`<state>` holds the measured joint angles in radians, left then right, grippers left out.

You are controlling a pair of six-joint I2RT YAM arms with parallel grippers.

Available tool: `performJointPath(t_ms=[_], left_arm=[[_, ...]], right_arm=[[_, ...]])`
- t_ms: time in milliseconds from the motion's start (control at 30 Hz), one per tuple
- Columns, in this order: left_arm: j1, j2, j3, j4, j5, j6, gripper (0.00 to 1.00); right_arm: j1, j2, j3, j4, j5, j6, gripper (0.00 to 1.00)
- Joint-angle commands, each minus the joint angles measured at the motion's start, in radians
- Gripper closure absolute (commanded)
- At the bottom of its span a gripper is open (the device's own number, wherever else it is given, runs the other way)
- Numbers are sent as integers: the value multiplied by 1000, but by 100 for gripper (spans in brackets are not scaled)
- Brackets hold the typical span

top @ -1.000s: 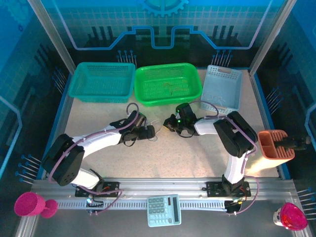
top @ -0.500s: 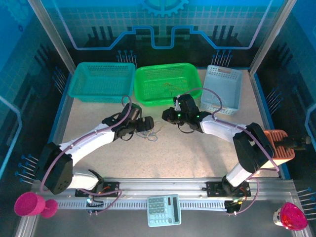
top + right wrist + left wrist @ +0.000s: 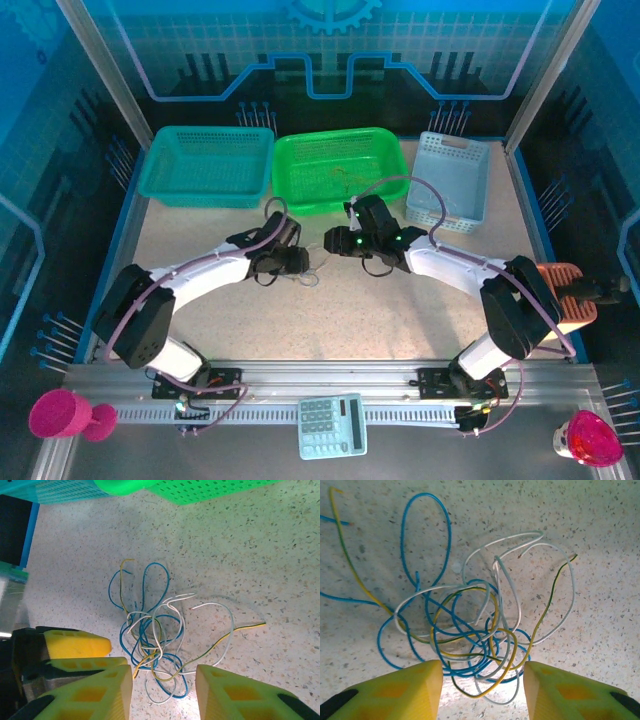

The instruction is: Untangle the cables

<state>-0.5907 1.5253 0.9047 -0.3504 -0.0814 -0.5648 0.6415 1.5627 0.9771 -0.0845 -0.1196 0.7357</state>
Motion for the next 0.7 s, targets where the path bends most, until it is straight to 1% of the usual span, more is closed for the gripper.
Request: performJointPath(t_ms=[0,133,433,467,533,633,667], left_arm=[[-16,34,50,22,14,31,57],[-27,72,77,11,-5,38,63],[-43,133,111,-16,-53,52,66],[-44,138,112,-19,-57,53,69],[-46,149,114,-25,-66,52,71],[-46,159,113,-30,-76,51,79],[-49,158,111,-30,-78,52,80]], right_arm=[[17,38,-18,3,-8,-16,61],[18,72,-12,15,-18,-16,61],[20,122,-3,48,-38,1,61],[20,126,-2,51,-41,3,61],[20,135,-1,58,-45,7,61],[19,144,2,63,-50,10,61],[20,147,2,64,-51,11,61]])
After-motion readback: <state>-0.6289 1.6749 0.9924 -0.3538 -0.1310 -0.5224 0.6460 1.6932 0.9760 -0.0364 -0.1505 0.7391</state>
